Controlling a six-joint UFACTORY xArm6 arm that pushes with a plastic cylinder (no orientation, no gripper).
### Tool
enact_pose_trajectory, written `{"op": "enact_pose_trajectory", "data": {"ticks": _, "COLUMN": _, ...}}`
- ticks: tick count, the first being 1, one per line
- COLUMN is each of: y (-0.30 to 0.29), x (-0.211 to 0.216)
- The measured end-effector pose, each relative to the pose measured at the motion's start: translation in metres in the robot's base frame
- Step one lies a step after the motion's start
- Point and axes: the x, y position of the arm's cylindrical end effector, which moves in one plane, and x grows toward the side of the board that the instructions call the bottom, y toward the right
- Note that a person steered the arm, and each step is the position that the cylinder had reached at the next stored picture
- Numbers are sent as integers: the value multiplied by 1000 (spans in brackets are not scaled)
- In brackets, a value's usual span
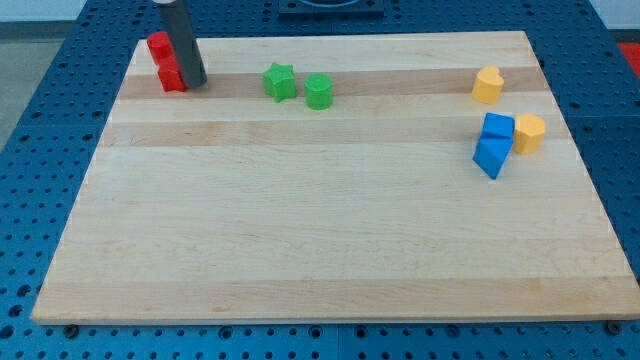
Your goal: Keep green circle bottom right to green star
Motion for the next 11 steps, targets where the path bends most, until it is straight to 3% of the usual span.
{"op": "enact_pose_trajectory", "data": {"ticks": 2, "y": -18, "x": -7}}
{"op": "enact_pose_trajectory", "data": {"ticks": 3, "y": 8, "x": -1}}
{"op": "enact_pose_trajectory", "data": {"ticks": 5, "y": 94, "x": -45}}
{"op": "enact_pose_trajectory", "data": {"ticks": 7, "y": 234, "x": -48}}
{"op": "enact_pose_trajectory", "data": {"ticks": 8, "y": 241, "x": -7}}
{"op": "enact_pose_trajectory", "data": {"ticks": 9, "y": 210, "x": 13}}
{"op": "enact_pose_trajectory", "data": {"ticks": 11, "y": 166, "x": 23}}
